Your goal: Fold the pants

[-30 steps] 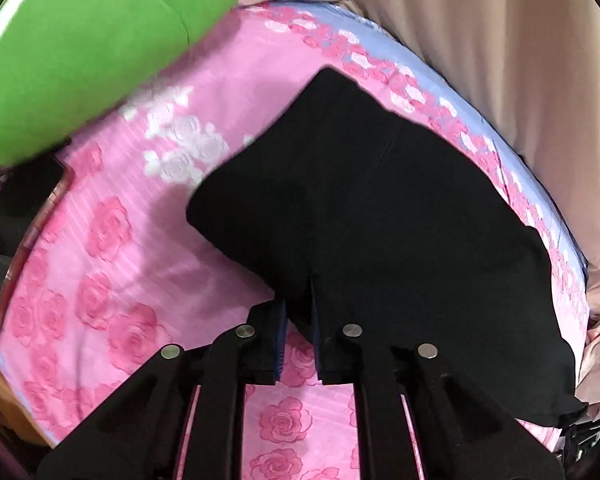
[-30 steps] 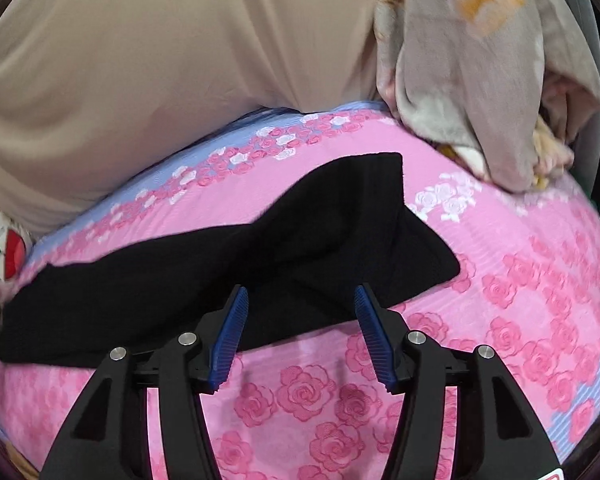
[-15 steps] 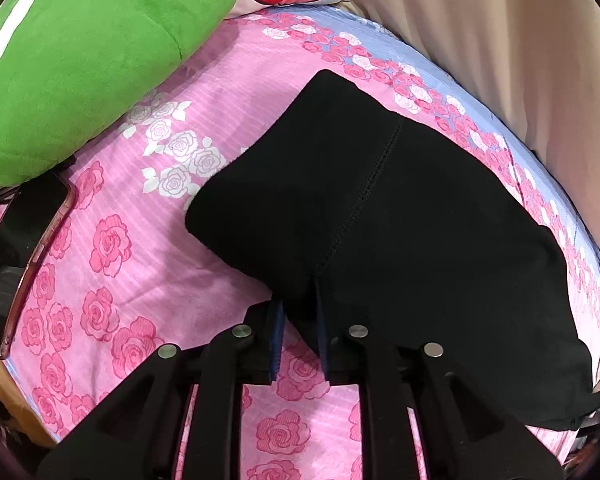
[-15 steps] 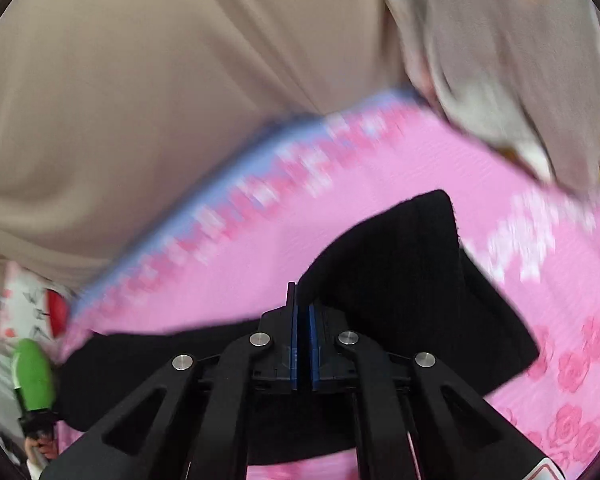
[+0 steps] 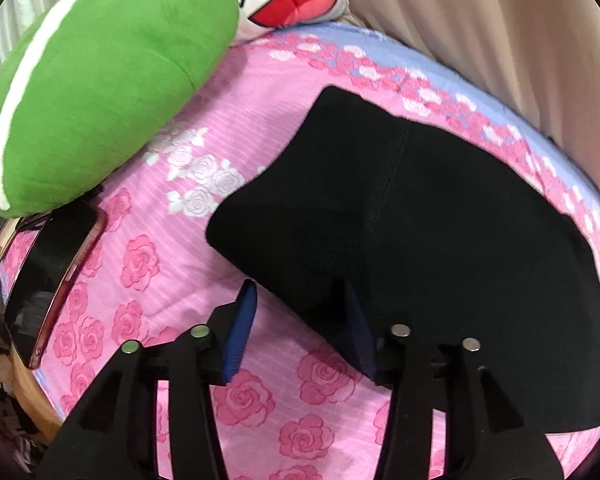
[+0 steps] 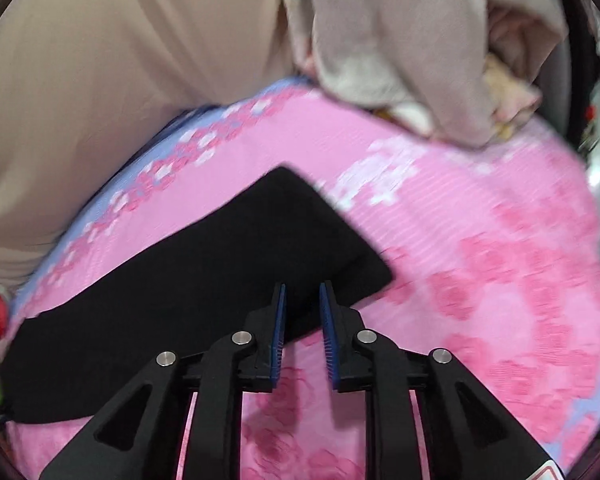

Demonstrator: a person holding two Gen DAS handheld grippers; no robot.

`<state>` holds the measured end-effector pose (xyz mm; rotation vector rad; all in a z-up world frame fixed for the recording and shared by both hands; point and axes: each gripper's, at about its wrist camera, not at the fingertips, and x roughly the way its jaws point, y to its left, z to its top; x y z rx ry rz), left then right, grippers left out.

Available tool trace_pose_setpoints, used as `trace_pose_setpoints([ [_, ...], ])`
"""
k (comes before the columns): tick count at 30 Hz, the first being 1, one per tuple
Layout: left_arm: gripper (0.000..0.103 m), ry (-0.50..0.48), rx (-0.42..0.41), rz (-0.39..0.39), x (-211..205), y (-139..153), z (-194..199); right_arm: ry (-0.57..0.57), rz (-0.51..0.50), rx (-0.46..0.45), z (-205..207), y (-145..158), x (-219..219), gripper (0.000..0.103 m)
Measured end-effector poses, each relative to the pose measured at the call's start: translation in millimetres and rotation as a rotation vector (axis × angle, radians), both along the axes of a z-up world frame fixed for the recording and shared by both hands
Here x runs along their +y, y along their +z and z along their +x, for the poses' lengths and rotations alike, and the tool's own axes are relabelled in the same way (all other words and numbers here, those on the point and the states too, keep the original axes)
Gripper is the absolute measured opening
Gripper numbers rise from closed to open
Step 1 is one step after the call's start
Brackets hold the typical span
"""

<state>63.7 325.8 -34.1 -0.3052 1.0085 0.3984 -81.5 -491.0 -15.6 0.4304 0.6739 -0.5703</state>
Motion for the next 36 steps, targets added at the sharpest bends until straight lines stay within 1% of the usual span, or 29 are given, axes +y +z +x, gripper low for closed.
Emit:
trace_pose_setpoints([
  [1,0.052,0.015,-0.006,-0.003,1,3,-4,-0.007,-0.033,-0.013,-4,9,7,0.021],
  [3,0.052,0.037,-0.036,-0.002,0,13,-15,0.043,-0.061,-0.046,-3,26,25,0.024],
  [5,0.052,0.038,-0.073,0.025,-9,26,-23,0.205,-0.071,-0.052,25,39,64,0.032],
  [6,0.052,0.02,-0.094,0.037,-15,33,-25,0.269,-0.07,-0.047,40,42,78,0.033],
  [7,0.052,0.002,-0.109,0.053,-22,38,-26,0.374,-0.062,-0.04,65,43,107,0.034],
  [8,0.052,-0.009,-0.116,0.067,-28,42,-25,0.469,-0.039,-0.041,86,41,133,0.034],
  [9,0.056,-0.034,-0.127,0.091,-38,46,-24,0.558,-0.009,-0.041,110,37,158,0.034],
  [10,0.058,-0.065,-0.133,0.102,-47,48,-22,0.661,0.033,-0.035,139,31,190,0.034],
  [11,0.063,-0.098,-0.138,0.101,-55,47,-19,0.729,0.052,-0.021,162,25,217,0.034],
  [13,0.065,-0.145,-0.132,0.102,-69,42,-12,0.86,0.05,0.021,208,11,273,0.034],
  [15,0.065,-0.189,-0.122,0.121,-83,35,-7,0.931,0.05,0.057,248,0,317,0.034],
  [16,0.065,-0.2,-0.118,0.13,-88,30,-5,0.975,0.06,0.09,276,-9,342,0.034],
  [18,0.066,-0.225,-0.102,0.138,-94,19,-1,0.986,0.054,0.121,307,-17,366,0.035],
  [19,0.066,-0.231,-0.093,0.137,-97,14,1,1.014,0.069,0.155,324,-25,380,0.035],
  [21,0.066,-0.241,-0.068,0.133,-97,0,8,1.028,0.106,0.211,352,-44,399,0.036],
  [22,0.066,-0.248,-0.058,0.132,-99,-5,9,1.033,0.11,0.223,359,-51,407,0.036],
  [23,0.066,-0.248,-0.04,0.133,-98,-12,14,1.036,0.104,0.227,364,-55,415,0.022],
  [24,0.068,-0.248,-0.04,0.136,-97,-16,17,1.049,0.079,0.222,368,-58,423,0.011],
  [25,0.069,-0.249,-0.047,0.147,-97,-17,18,1.062,0.062,0.224,372,-57,430,0.004],
  [27,0.072,-0.244,-0.061,0.196,-97,-17,25,1.051,-0.026,0.209,374,-48,439,0.0],
  [28,0.073,-0.24,-0.064,0.216,-97,-18,28,1.034,-0.078,0.161,376,-38,442,0.0],
  [29,0.077,-0.232,-0.064,0.234,-98,-19,33,1.019,-0.099,0.14,381,-34,443,0.0],
  [30,0.081,-0.219,-0.066,0.258,-98,-20,37,1.009,-0.112,0.148,389,-37,444,0.0],
  [31,0.081,-0.21,-0.066,0.276,-99,-20,39,0.991,-0.117,0.193,399,-44,442,0.0],
  [32,0.081,-0.209,-0.067,0.278,-98,-17,40,0.968,-0.094,0.216,402,-45,436,0.0],
  [33,0.081,-0.21,-0.074,0.278,-98,-14,38,0.968,-0.076,0.197,398,-39,431,0.002],
  [34,0.081,-0.211,-0.086,0.28,-97,-10,35,0.986,-0.061,0.158,386,-28,426,0.01],
  [35,0.081,-0.209,-0.094,0.284,-96,-7,31,1.007,-0.048,0.139,377,-22,422,0.03],
  [36,0.081,-0.21,-0.099,0.284,-95,-5,29,1.026,-0.033,0.134,372,-19,420,0.045],
])
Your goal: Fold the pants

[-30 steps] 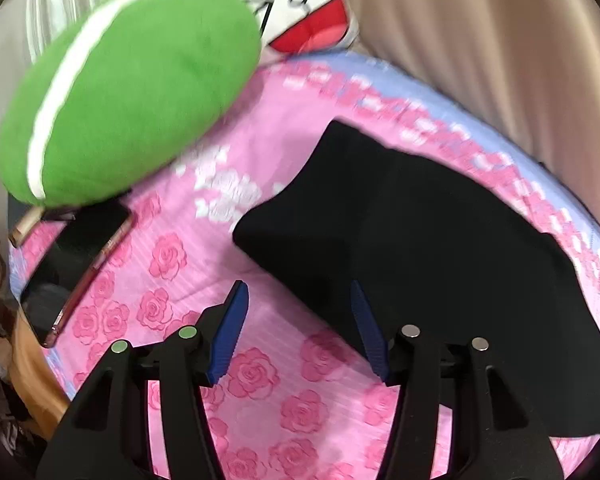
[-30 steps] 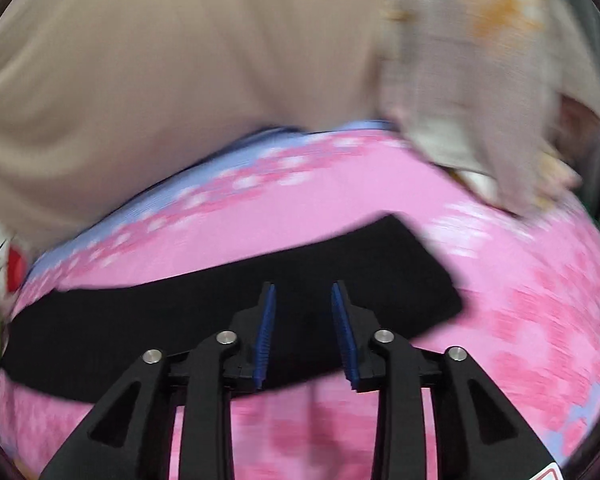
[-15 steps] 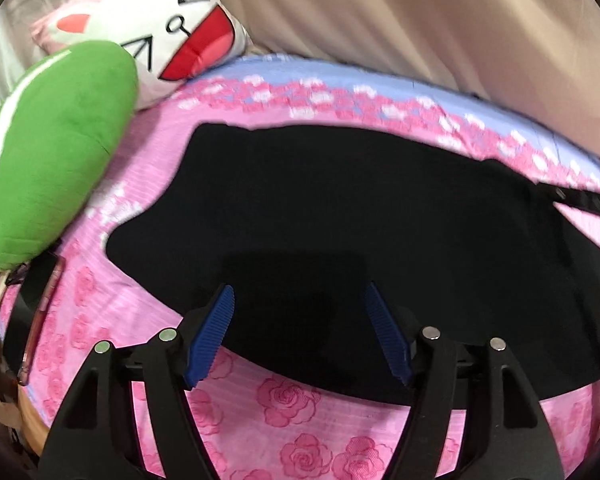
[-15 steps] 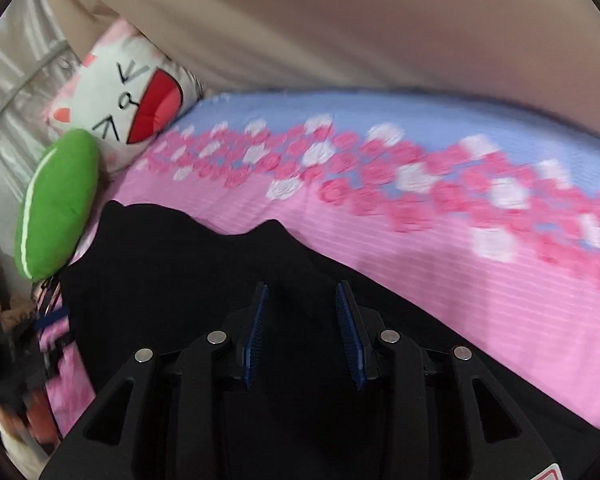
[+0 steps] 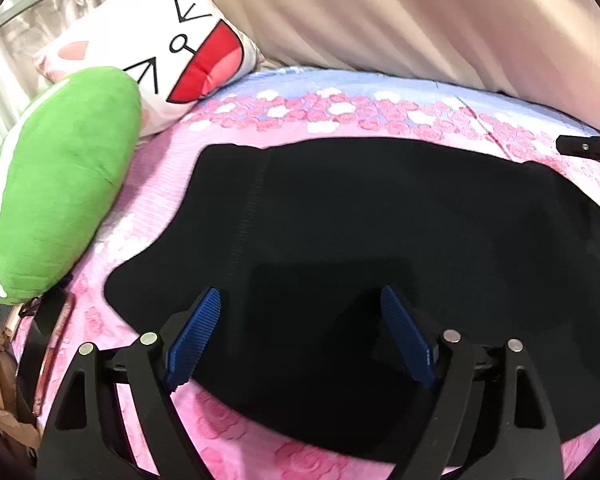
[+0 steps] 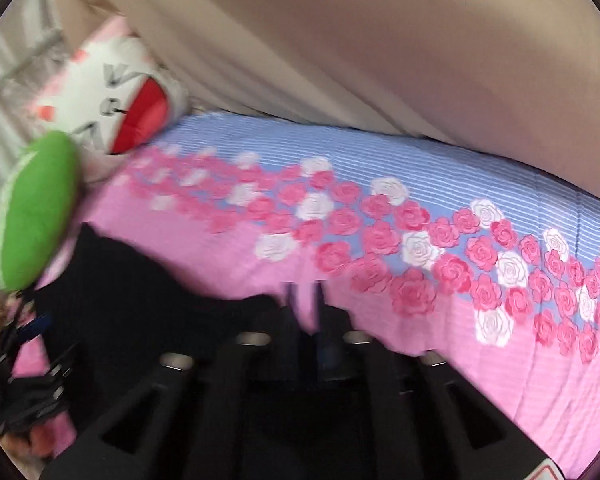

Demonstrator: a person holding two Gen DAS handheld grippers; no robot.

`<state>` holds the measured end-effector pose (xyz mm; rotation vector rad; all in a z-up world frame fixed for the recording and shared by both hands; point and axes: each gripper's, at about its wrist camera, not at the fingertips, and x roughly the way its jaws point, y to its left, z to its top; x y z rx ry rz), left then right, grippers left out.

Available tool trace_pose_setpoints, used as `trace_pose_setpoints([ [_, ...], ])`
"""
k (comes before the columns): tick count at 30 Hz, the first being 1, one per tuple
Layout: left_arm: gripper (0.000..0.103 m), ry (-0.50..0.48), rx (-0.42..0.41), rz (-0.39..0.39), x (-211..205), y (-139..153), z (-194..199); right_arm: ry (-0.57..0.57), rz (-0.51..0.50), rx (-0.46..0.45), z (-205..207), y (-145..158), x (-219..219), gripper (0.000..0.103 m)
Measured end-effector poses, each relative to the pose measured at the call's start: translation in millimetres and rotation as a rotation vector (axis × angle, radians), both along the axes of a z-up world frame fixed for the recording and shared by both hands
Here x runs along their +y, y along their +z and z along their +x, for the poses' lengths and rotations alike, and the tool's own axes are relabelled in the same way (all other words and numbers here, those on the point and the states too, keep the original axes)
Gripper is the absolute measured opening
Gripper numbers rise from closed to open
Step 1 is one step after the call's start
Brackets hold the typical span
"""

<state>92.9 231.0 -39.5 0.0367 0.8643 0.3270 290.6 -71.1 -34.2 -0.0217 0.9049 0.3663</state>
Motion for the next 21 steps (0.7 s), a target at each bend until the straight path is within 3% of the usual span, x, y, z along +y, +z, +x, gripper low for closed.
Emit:
trace_pose_setpoints([
  [1,0.081,-0.002,-0.003,-0.003,1,1,-1,0.018,0.017,0.023,-1,0,0,0.059],
  [4,0.081,-0.002,0.004,-0.025,0,-1,-3,0.034,0.021,0.102,16,-14,6,0.058],
  [6,0.081,-0.009,0.007,-0.04,-2,-3,-5,0.058,0.041,0.193,28,-32,13,0.044],
  [7,0.081,-0.014,0.008,-0.041,-4,-4,-6,0.074,0.035,0.224,30,-41,20,0.02],
  [10,0.081,-0.019,0.017,-0.046,-6,-6,-4,0.084,-0.078,0.137,24,-42,44,0.01],
  [14,0.081,-0.011,0.022,-0.045,-8,-9,4,0.044,-0.127,0.097,40,-47,49,0.008],
  [18,0.081,-0.001,0.021,-0.045,-8,-8,6,0.033,-0.098,0.055,32,-31,42,0.011],
  [21,0.081,0.0,0.023,-0.038,-9,-6,3,0.011,-0.08,-0.066,-4,-1,30,0.012],
])
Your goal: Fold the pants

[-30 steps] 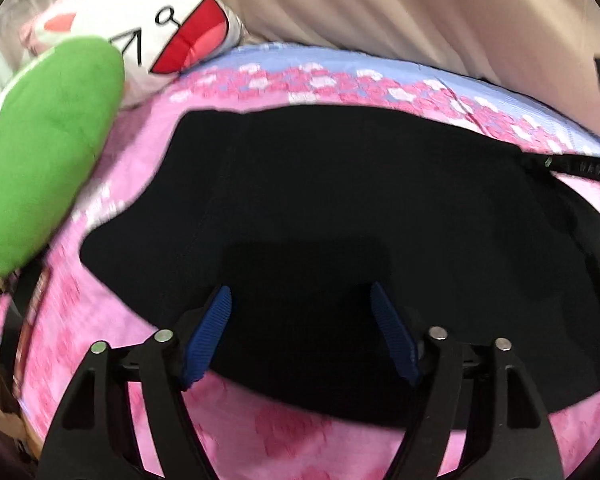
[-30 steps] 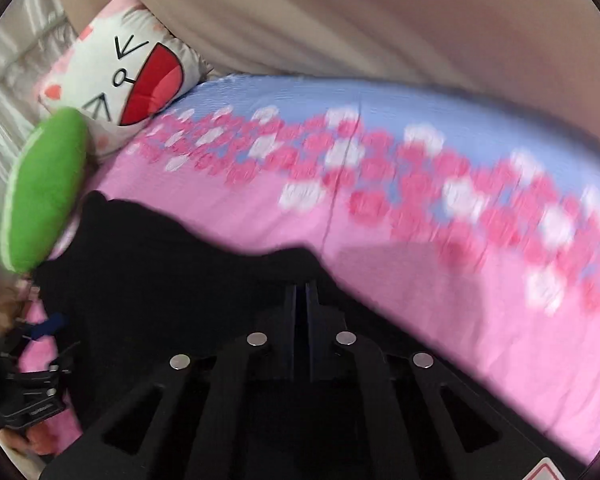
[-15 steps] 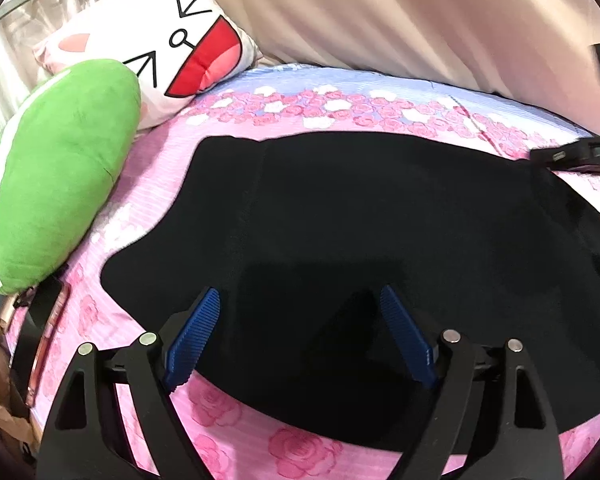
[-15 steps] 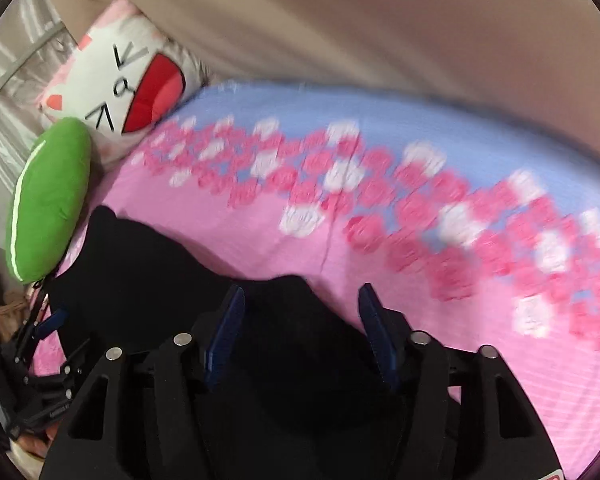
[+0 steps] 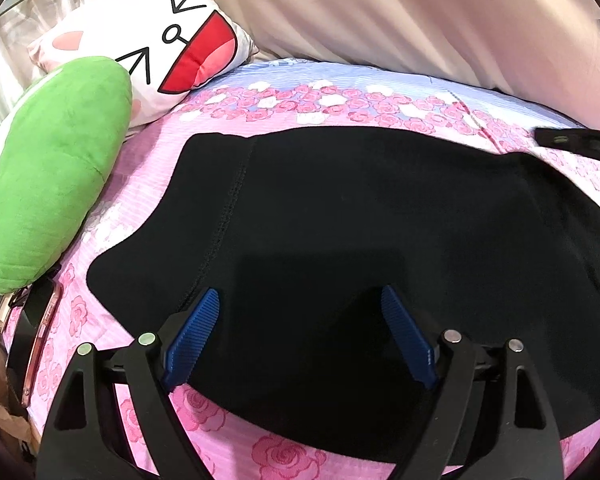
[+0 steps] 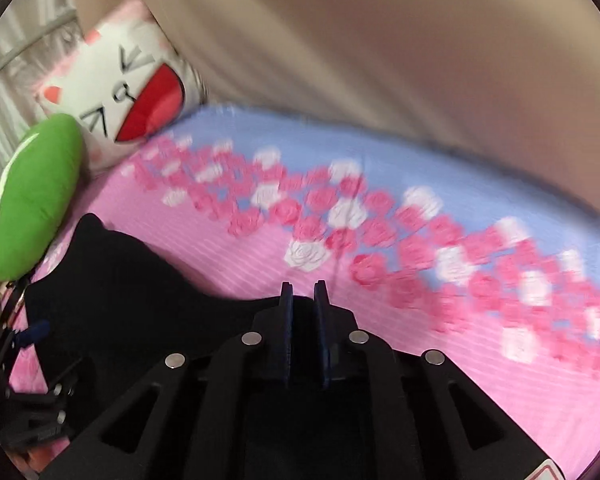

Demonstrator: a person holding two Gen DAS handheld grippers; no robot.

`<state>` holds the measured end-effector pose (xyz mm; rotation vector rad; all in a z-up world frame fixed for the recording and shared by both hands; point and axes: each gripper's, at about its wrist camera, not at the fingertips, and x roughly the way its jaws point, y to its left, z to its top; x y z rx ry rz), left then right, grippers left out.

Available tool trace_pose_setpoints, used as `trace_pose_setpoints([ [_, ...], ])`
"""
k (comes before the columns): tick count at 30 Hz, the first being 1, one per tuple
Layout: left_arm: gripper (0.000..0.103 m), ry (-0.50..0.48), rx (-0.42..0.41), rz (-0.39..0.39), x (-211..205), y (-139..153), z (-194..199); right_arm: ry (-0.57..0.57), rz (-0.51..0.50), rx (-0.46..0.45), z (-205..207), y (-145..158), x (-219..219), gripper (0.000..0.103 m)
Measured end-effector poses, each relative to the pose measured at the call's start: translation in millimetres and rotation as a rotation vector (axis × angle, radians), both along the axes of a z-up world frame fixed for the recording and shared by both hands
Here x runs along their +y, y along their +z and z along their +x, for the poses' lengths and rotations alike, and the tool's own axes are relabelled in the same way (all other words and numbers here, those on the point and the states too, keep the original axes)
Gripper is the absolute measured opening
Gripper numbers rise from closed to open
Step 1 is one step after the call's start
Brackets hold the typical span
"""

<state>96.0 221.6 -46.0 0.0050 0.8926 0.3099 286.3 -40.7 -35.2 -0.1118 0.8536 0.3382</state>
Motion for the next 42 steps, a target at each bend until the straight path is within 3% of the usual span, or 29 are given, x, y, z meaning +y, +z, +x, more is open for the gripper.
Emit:
trace_pose_setpoints([
  [3,0.081,-0.003,0.005,0.011,-3,0,-1,0.033,-0.003,0.01,-42,0,-11,0.012],
  [7,0.081,-0.01,0.014,0.029,-12,1,-2,-0.001,-0.051,0.063,-58,-26,-29,0.012],
  [8,0.081,-0.013,0.016,0.029,-15,2,-2,-0.034,-0.07,0.076,-54,-34,-37,0.004],
  [9,0.081,-0.015,0.015,0.03,-17,3,-3,-0.062,-0.038,0.085,-52,-36,-52,0.003],
  [11,0.081,-0.024,0.017,0.036,-23,6,-4,-0.142,0.015,0.08,-60,-23,-75,0.01],
  [13,0.081,-0.039,0.01,0.045,-32,10,-7,-0.162,0.016,0.009,-85,-4,-92,0.013],
  [15,0.082,-0.054,0.005,0.043,-41,13,-9,-0.172,0.018,-0.004,-115,3,-116,0.017],
  [16,0.082,-0.061,0.002,0.037,-47,15,-9,-0.187,0.005,0.0,-124,0,-126,0.026],
  [19,0.085,-0.102,-0.009,0.015,-68,21,-12,-0.334,-0.102,0.048,-161,-17,-185,0.026],
  [21,0.086,-0.134,-0.016,0.017,-85,23,-15,-0.401,-0.013,0.036,-191,-9,-231,0.024],
  [24,0.086,-0.177,-0.02,0.009,-111,26,-18,-0.669,-0.097,-0.045,-253,17,-316,0.03],
  [28,0.087,-0.221,-0.019,0.006,-146,28,-22,-0.931,-0.053,-0.076,-314,35,-422,0.035],
  [31,0.088,-0.248,-0.017,0.013,-171,29,-25,-0.998,-0.061,-0.046,-325,34,-470,0.05],
  [33,0.089,-0.258,-0.013,0.014,-182,29,-27,-0.998,-0.043,-0.031,-323,27,-487,0.051],
  [34,0.089,-0.266,-0.008,0.015,-189,28,-27,-0.987,-0.004,-0.021,-320,23,-493,0.039],
  [35,0.089,-0.272,-0.003,0.019,-194,28,-27,-0.954,0.041,-0.001,-314,17,-495,0.007],
  [37,0.089,-0.282,0.005,0.025,-204,27,-26,-0.935,0.038,0.026,-309,10,-493,0.008],
  [42,0.089,-0.318,0.005,0.048,-226,28,-28,-0.947,-0.01,-0.069,-331,37,-491,0.005],
])
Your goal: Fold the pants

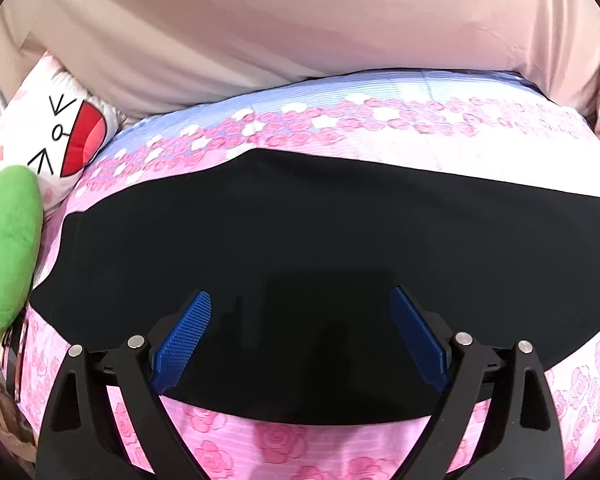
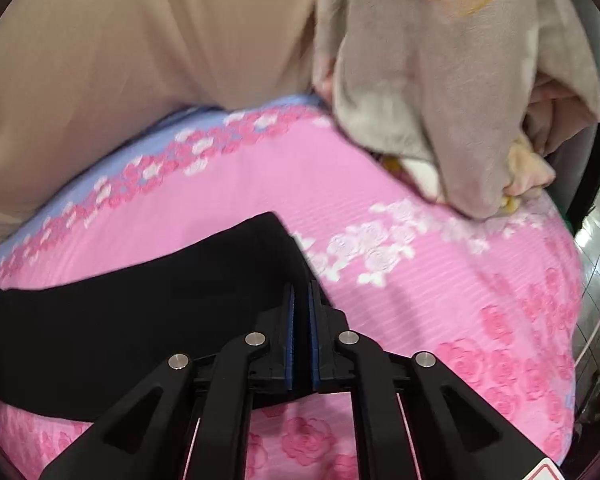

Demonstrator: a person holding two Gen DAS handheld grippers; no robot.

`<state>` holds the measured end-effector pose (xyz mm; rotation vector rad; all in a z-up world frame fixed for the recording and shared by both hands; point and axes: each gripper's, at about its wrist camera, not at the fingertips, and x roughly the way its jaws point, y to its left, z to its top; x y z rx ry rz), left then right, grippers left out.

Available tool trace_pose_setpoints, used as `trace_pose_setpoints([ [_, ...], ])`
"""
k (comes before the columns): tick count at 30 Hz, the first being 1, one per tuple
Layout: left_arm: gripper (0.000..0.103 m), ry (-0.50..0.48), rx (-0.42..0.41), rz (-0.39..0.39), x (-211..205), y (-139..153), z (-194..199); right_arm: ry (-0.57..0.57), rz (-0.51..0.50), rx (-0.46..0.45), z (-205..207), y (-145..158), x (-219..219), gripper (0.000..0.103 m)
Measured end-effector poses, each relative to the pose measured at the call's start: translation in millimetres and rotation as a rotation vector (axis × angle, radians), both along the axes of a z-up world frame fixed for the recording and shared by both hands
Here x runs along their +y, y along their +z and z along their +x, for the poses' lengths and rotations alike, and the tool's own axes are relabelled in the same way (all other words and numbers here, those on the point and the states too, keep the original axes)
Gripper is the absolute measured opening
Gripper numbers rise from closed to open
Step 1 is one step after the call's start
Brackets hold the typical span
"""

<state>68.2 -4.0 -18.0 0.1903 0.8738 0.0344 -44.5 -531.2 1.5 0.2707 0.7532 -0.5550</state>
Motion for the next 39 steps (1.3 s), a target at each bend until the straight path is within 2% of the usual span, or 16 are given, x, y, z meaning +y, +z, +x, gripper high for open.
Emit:
trace_pose_setpoints([
  [2,0.089,-0.016,0.007,0.004,-9,-3,1,0.008,0.021,0.071,6,-17,-10,0.006],
  [4,0.089,-0.029,0.015,0.008,-15,-6,1,0.013,0.029,0.07,6,-26,-8,0.012],
  [6,0.089,-0.037,0.02,0.016,-20,-7,0,0.0,-0.006,0.067,-1,-17,1,0.033],
  [7,0.089,-0.042,0.02,0.012,-21,-8,-2,-0.028,-0.027,0.037,-11,-9,6,0.055],
  [8,0.09,-0.048,0.02,0.004,-22,-8,-3,-0.038,-0.022,0.008,-18,-5,7,0.061],
  [11,0.092,-0.056,0.031,-0.005,-23,-12,-5,-0.047,0.072,-0.028,-30,-10,3,0.061],
  [16,0.092,-0.064,0.039,-0.028,-22,-14,-10,-0.064,0.196,0.011,-19,-37,-4,0.063],
  [18,0.092,-0.059,0.037,-0.035,-18,-15,-12,-0.083,0.166,0.019,-14,-37,1,0.061],
  [19,0.092,-0.054,0.036,-0.036,-15,-15,-13,-0.089,0.15,0.03,-11,-37,5,0.051],
  [20,0.092,-0.051,0.036,-0.039,-13,-15,-14,-0.09,0.168,0.019,-10,-37,6,0.028],
  [21,0.092,-0.047,0.035,-0.042,-9,-15,-15,-0.079,0.205,0.002,-9,-37,6,0.019],
  [22,0.092,-0.043,0.036,-0.045,-6,-15,-15,-0.071,0.26,-0.027,-7,-37,7,0.018],
  [25,0.092,-0.03,0.031,-0.055,7,-14,-16,-0.095,0.229,-0.032,-1,-23,24,0.017],
  [29,0.092,-0.014,0.026,-0.074,23,-13,-18,0.016,0.195,-0.1,20,15,74,0.017],
  [34,0.092,0.009,0.022,-0.086,44,-14,-22,0.244,0.142,-0.129,74,55,167,0.017],
  [39,0.092,0.044,0.02,-0.093,73,-15,-28,0.472,0.149,-0.095,139,55,269,0.017],
])
